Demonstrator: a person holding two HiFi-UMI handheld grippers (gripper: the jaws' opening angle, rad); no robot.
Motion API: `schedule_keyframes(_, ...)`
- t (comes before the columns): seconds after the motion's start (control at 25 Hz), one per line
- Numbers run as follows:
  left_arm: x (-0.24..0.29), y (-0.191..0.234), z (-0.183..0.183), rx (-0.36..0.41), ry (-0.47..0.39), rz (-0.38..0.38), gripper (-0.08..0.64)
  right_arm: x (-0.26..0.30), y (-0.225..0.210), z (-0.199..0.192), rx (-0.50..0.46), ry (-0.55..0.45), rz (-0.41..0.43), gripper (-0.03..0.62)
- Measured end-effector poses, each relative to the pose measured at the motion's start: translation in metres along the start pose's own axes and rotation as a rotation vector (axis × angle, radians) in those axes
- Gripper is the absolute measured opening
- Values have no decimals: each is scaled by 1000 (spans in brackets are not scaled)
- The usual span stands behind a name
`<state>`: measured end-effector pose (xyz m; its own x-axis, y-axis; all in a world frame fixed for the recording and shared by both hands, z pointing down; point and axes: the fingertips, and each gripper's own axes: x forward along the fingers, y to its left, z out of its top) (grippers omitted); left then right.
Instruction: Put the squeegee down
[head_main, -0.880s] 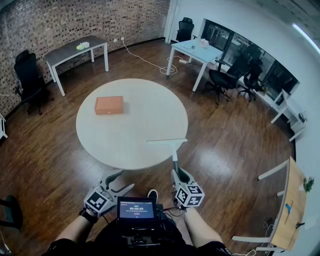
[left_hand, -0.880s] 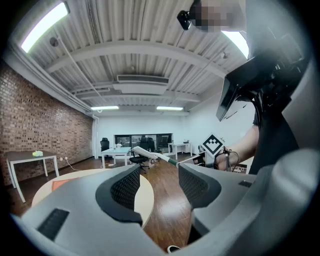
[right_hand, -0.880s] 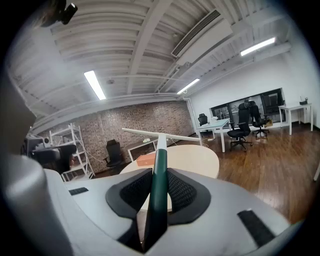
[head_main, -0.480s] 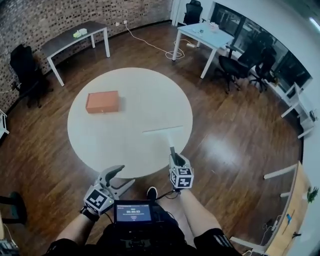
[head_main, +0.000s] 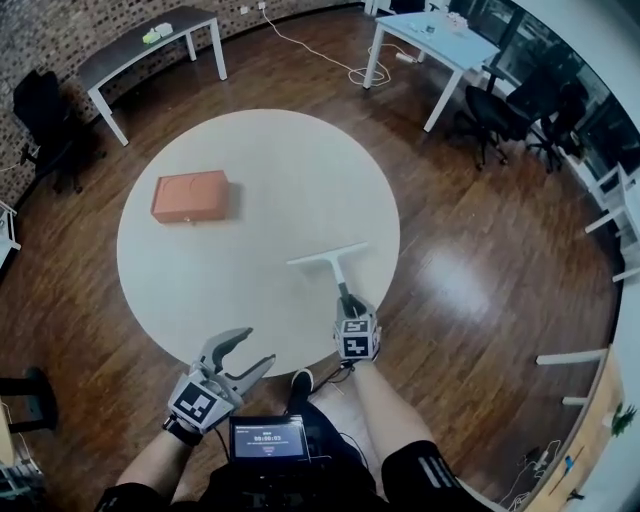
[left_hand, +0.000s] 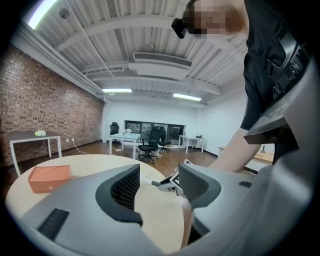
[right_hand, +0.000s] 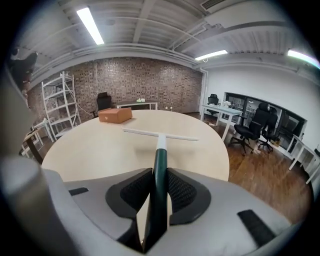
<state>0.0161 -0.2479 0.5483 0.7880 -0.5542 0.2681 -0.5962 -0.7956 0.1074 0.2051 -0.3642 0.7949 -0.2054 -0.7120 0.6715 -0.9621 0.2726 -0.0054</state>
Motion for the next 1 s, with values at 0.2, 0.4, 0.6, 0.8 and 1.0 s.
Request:
schedule_keyframes(0.2, 18, 10, -15, -40, 37, 27, 247, 34, -8, 0, -29, 24, 28, 118)
schedule_keyframes(0.4, 27, 15, -15, -51, 55, 53, 247, 49, -11, -7, -32, 57, 43, 118)
schedule_keyframes(0.6, 31, 14, -17, -58, 63, 62, 247, 57, -11, -18, -19, 74, 59, 118)
schedule_keyframes(0.8, 32, 14, -19, -57, 75, 65, 247, 59, -8, -20, -19, 79, 82, 125)
schedule_keyframes(1.0, 29, 14, -12, -43, 57, 60, 247, 52, -6, -11, -13, 67, 83, 154)
